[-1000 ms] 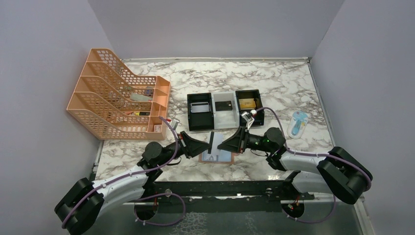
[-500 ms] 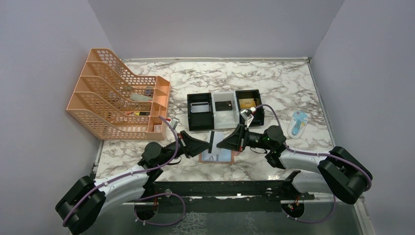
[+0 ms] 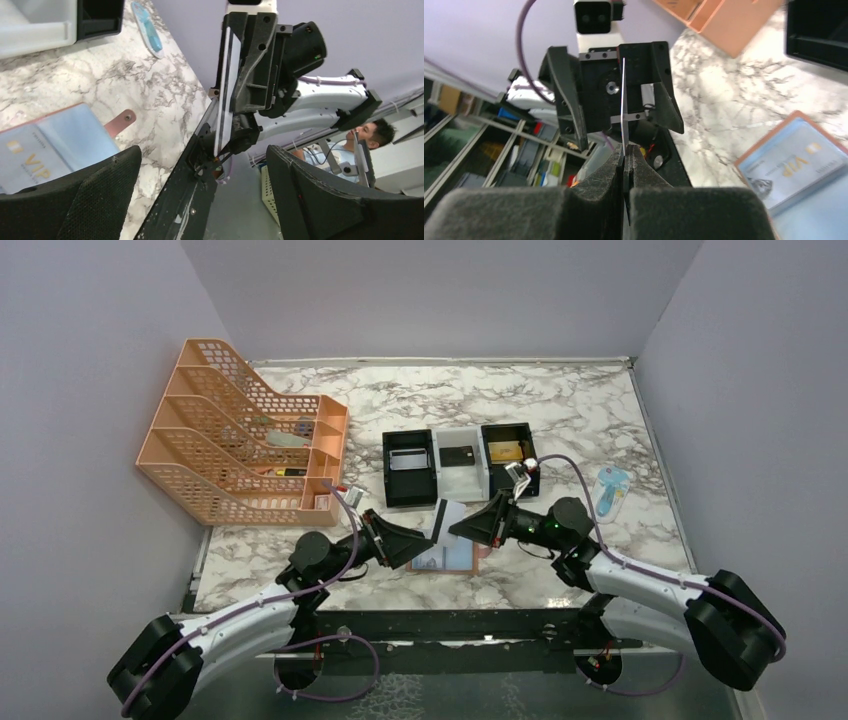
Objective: Take the credit cards out of the card holder
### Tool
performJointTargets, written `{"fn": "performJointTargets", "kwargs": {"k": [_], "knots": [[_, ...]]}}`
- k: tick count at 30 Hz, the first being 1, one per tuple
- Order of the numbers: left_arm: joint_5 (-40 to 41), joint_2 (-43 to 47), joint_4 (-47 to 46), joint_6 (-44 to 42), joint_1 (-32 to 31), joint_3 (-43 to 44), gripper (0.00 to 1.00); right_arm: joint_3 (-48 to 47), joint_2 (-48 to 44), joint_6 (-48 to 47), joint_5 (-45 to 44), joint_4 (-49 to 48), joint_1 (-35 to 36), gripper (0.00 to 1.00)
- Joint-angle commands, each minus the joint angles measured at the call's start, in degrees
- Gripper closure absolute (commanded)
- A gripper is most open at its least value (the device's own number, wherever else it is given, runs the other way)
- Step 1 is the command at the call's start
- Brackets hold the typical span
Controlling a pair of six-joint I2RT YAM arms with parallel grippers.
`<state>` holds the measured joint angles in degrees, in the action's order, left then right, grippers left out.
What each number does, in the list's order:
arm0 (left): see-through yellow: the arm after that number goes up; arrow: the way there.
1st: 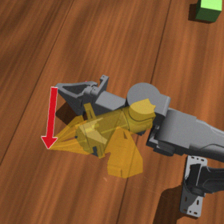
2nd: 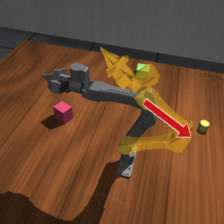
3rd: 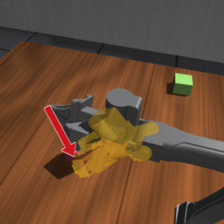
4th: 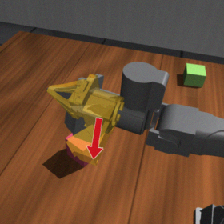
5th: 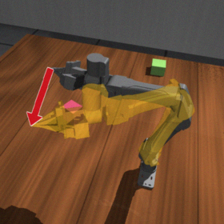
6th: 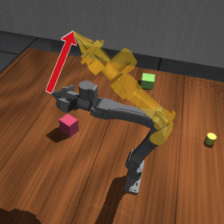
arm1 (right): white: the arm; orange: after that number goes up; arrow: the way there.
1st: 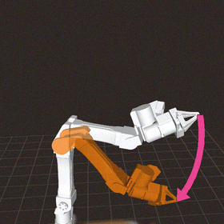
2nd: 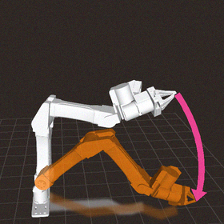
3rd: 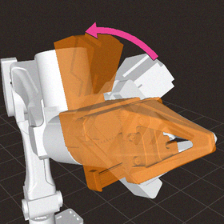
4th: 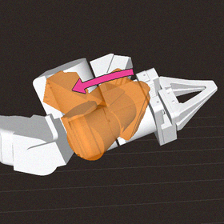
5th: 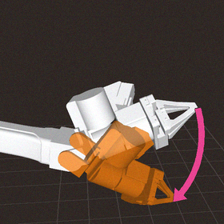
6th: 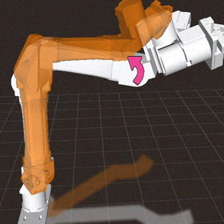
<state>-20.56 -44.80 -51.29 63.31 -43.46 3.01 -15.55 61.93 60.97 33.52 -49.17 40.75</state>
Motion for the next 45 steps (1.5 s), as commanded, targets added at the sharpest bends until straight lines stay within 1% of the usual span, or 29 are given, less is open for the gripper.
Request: {"fn": "performJointTargets", "kwargs": {"k": [1, 5, 10, 12, 14, 17, 20, 21, 24, 27, 28, 30, 33, 36, 38, 41, 43, 45], "knots": [[4.9, 4.7, 15.1, -5.2, 0.2, 2.3, 0.01, -1.6, -5.5, -7.4, -9.8, 16.9, 0.0, 0.99], [10.0, 7.8, 31.4, -10.9, 0.2, 7.3, 0.01, -3.6, -9.1, -12.5, -15.8, 26.4, 0.0, 0.99], [24.3, 7.2, 60.0, -18.5, 0.2, 19.7, 0.01, -7.8, -10.3, -19.5, -20.6, 35.2, 0.0, 0.99], [29.5, 5.6, 68.3, -20.1, 0.2, 25.0, 0.01, -10.2, -9.9, -21.9, -22.3, 37.9, 0.0, 0.99], [32.7, 3.8, 72.8, -21.8, 0.2, 29.6, 0.01, -12.5, -9.0, -24.8, -23.9, 39.7, 0.0, 0.99], [35.9, 0.0, 76.2, -24.5, 0.3, 35.0, 0.01, -16.4, -6.1, -29.8, -25.5, 41.8, 0.0, 0.99], [40.3, -5.1, 81.0, -26.8, 0.5, 40.5, 0.01, -21.4, -1.3, -35.4, -24.2, 43.2, 0.0, 0.99], [40.2, -6.8, 82.0, -28.2, 1.1, 41.8, 0.01, -23.7, 0.7, -37.7, -23.7, 43.9, 0.0, 0.99], [33.6, -11.1, 82.3, -31.9, 5.9, 44.4, 0.01, -27.7, 5.7, -41.9, -24.7, 44.3, 0.0, 0.99], [26.1, -12.5, 81.7, -34.0, 13.7, 45.3, 0.01, -30.9, 9.9, -45.9, -25.6, 43.8, 0.0, 0.99], [24.8, -12.6, 81.5, -34.6, 16.1, 45.4, 0.01, -32.1, 11.7, -47.1, -26.2, 43.9, 0.1, 0.99], [24.6, -12.9, 81.2, -36.1, 19.8, 45.4, 0.01, -34.5, 14.5, -50.2, -27.0, 44.3, 0.1, 0.99], [28.3, -13.4, 80.6, -38.0, 22.1, 44.8, 0.01, -38.7, 18.8, -54.7, -27.3, 45.9, 0.3, 0.99], [31.3, -12.5, 78.7, -38.3, 22.5, 43.9, 0.01, -42.0, 22.2, -58.3, -27.3, 46.4, 0.7, 0.99], [33.0, -10.8, 78.0, -38.5, 22.6, 43.4, 0.01, -43.0, 23.8, -60.1, -28.4, 45.1, 1.3, 0.99], [38.8, -7.4, 77.9, -39.0, 22.6, 41.6, 0.01, -44.6, 26.1, -63.6, -29.9, 44.0, 2.6, 0.99], [42.6, -4.8, 78.2, -39.4, 22.6, 40.3, 0.01, -46.1, 28.2, -66.7, -31.2, 44.1, 4.1, 0.99], [44.5, -1.7, 78.0, -38.5, 22.7, 39.3, 0.01, -48.1, 30.6, -69.5, -33.8, 45.2, 5.9, 0.99]]}}
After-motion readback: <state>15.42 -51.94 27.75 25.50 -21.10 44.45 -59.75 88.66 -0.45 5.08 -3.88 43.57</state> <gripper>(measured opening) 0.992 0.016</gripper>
